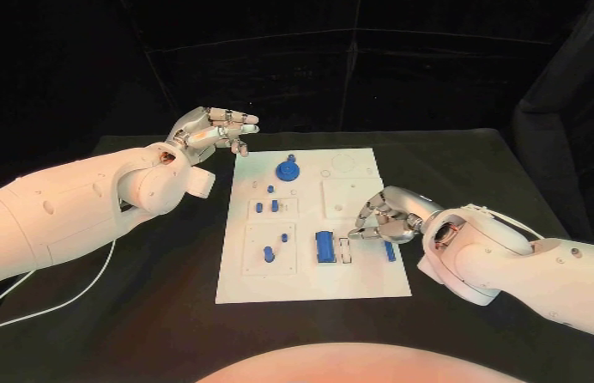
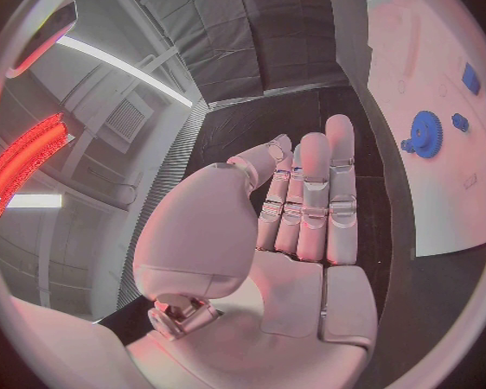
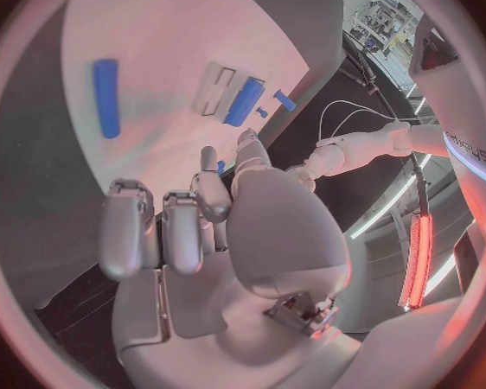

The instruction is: Assemble the parts on the task board

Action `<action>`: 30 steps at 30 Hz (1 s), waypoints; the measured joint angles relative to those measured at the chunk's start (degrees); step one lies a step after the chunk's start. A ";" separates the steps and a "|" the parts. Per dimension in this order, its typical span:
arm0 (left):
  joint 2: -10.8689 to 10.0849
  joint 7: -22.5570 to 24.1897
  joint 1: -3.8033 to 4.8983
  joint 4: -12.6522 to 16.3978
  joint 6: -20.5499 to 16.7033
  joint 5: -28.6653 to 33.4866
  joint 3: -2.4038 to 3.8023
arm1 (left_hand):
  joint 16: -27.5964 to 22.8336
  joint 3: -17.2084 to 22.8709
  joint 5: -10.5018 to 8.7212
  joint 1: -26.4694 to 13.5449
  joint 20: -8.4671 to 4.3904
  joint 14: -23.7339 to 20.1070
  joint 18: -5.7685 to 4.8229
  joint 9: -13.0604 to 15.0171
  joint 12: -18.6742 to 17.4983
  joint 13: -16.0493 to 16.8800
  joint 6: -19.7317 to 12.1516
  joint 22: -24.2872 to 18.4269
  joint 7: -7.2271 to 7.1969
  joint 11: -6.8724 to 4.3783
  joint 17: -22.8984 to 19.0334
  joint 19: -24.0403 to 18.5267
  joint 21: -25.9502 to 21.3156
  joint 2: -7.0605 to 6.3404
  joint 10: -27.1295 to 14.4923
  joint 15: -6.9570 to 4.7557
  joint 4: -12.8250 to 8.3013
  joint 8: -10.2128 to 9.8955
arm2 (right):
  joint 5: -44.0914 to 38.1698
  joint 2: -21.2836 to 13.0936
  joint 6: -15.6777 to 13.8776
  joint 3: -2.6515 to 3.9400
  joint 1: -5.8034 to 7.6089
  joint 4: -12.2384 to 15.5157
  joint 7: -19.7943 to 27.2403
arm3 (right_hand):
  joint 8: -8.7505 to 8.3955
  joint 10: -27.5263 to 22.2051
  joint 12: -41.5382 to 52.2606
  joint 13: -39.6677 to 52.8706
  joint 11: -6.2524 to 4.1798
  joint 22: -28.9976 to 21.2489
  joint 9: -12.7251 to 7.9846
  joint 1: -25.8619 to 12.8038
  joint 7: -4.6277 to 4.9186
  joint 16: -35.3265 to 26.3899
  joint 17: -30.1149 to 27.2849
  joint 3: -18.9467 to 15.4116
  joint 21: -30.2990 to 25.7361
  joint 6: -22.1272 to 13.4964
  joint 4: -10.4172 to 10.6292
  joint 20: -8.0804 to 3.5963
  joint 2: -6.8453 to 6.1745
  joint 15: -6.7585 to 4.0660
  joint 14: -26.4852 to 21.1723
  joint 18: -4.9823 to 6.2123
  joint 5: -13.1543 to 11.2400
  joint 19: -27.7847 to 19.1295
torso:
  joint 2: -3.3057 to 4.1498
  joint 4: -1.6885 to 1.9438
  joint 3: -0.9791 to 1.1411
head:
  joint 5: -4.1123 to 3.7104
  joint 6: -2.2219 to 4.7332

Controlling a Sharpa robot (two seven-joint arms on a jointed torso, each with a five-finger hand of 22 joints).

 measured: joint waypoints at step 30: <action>-0.41 0.00 0.00 0.25 0.02 0.00 -0.11 | 0.00 0.00 0.00 0.00 0.00 0.00 0.00 0.00 0.00 0.01 0.00 0.01 0.00 0.00 -0.04 0.00 0.00 0.00 0.00 0.00 0.00 0.22 | -7.83 -4.37 12.43 -0.05 -0.06 -1.87 -6.96 | -2.44 -0.36 -1.85 -1.10 0.36 0.01 -1.67 -0.91 -0.82 0.00 -0.01 -3.50 0.00 3.79 0.95 0.59 1.20 0.52 -0.12 0.00 1.43 -0.03 | -0.02 -0.46 0.02 | -1.98 0.02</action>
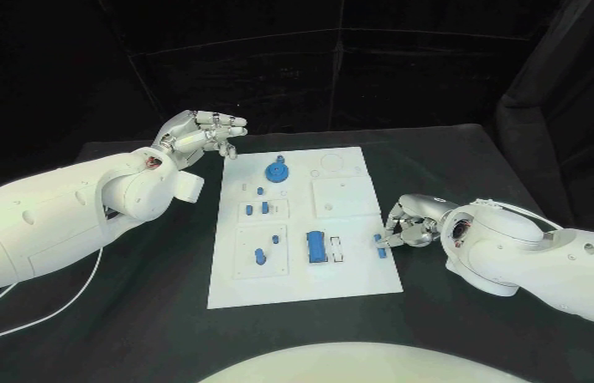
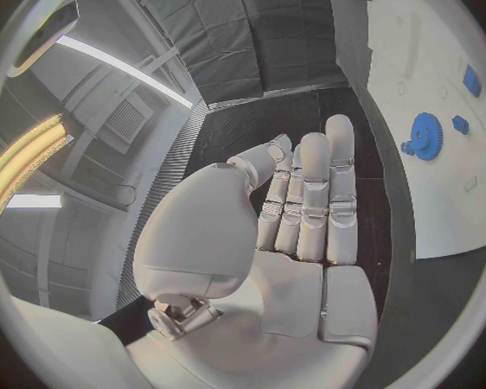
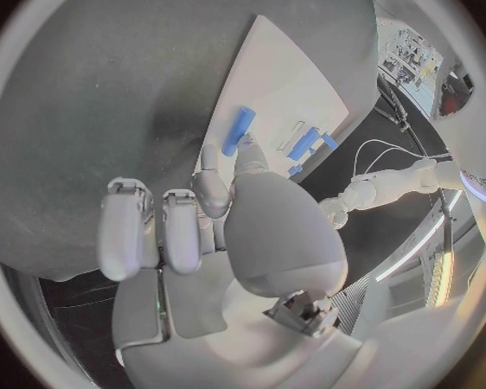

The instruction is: Assemble the parts on the task board

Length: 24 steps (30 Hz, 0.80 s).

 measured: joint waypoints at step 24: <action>-0.05 0.00 -0.03 -0.04 0.07 0.00 -0.04 | 0.00 0.00 0.00 0.00 0.00 0.00 0.00 0.00 0.00 0.01 0.00 -0.04 0.00 0.00 0.00 0.00 0.00 0.00 0.00 0.00 0.00 0.00 | -5.63 3.93 3.82 0.30 0.20 -0.94 -1.41 | -0.19 -0.02 -0.92 -0.28 -0.42 0.34 1.36 3.57 -0.20 0.00 0.04 -0.05 0.00 1.00 -2.66 -0.22 0.37 -0.44 0.01 0.00 1.34 0.22 | 0.00 0.07 -0.07 | 0.10 -0.29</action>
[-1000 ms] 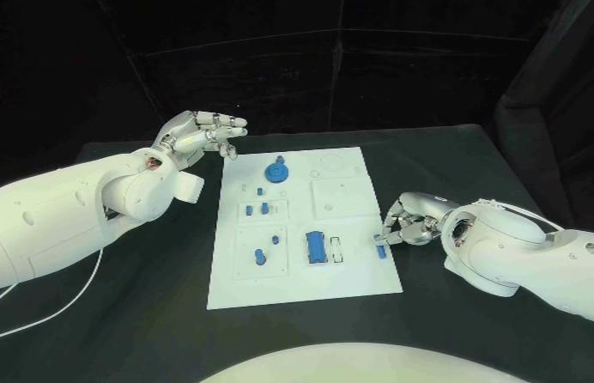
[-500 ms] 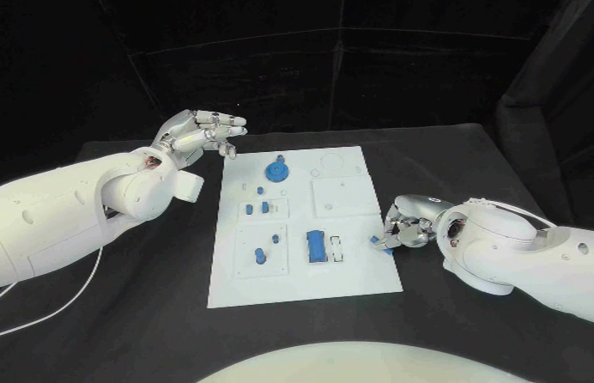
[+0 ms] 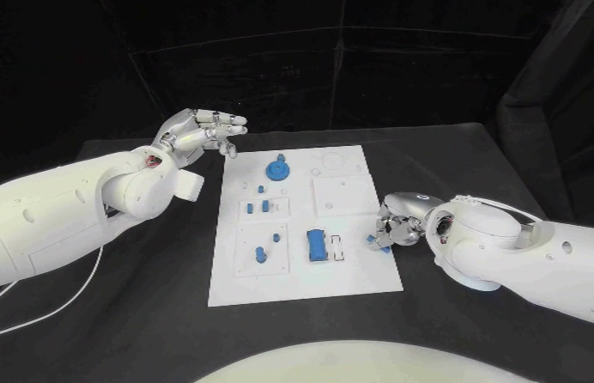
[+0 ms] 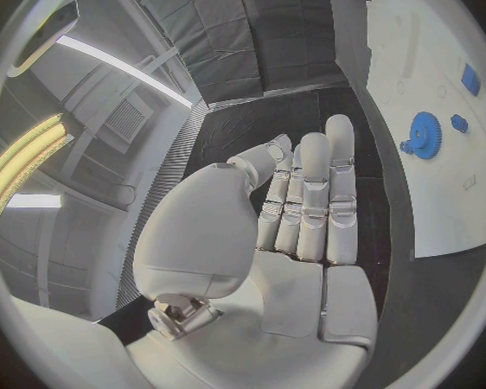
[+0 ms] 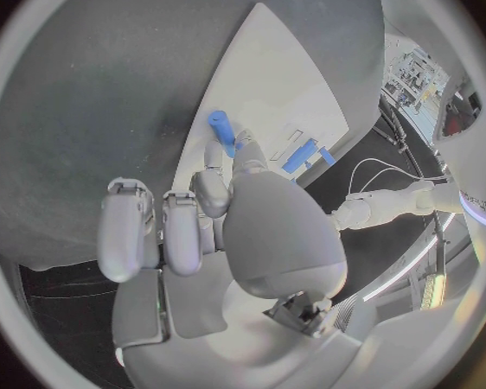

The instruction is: Assemble the parts on the task board

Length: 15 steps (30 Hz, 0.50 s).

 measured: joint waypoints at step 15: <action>-0.21 -0.10 0.00 0.04 0.12 0.00 -0.01 | 0.00 0.00 0.00 0.00 0.00 0.00 0.00 0.00 0.00 -0.05 0.00 0.00 0.00 0.00 -0.09 0.00 0.00 0.00 0.00 0.00 0.00 0.00 | -6.47 1.40 2.99 0.25 -0.22 0.42 -0.58 | -1.87 -0.72 -1.79 -0.86 0.32 -0.39 5.16 4.59 0.97 -0.31 -0.01 2.19 -0.22 -1.87 -3.69 -0.21 0.84 0.03 0.00 0.00 3.75 -0.22 | -0.09 -0.04 0.00 | 0.35 -0.12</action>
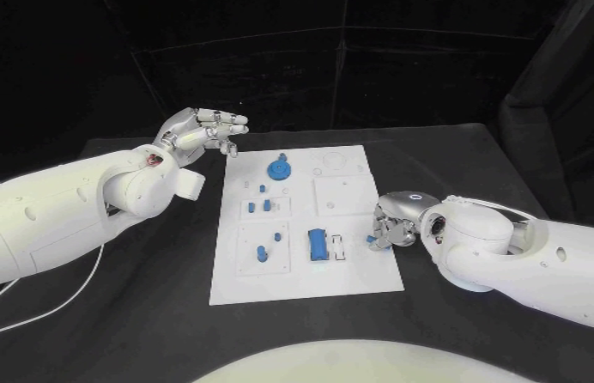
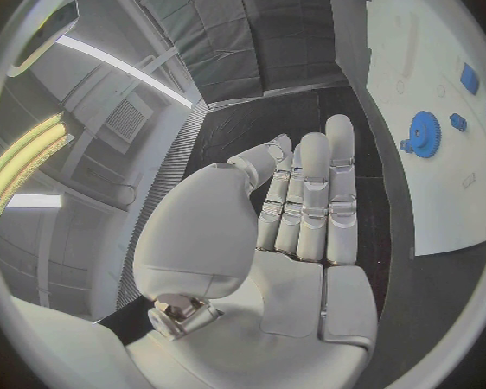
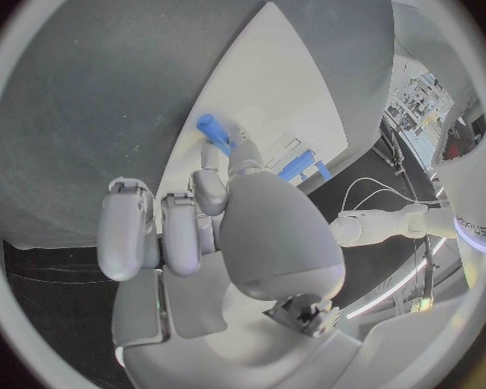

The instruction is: Assemble the parts on the task board

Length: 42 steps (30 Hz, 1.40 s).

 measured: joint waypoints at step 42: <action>0.01 -0.25 -0.04 0.09 0.22 0.00 -0.10 | 0.00 0.00 0.00 0.00 0.00 -0.20 0.00 0.00 0.00 0.02 0.00 -0.05 0.00 -0.20 0.02 0.00 0.00 0.00 -0.20 0.20 0.00 0.00 | 24.46 3.55 -14.37 -0.55 -0.68 1.55 1.48 | -4.78 1.91 2.97 2.45 -1.06 1.90 -8.23 -5.61 -1.37 0.66 -0.02 8.43 0.87 5.41 9.18 0.01 -3.49 -0.24 0.00 0.00 14.76 0.00 | 0.09 0.02 -0.05 | 0.73 0.01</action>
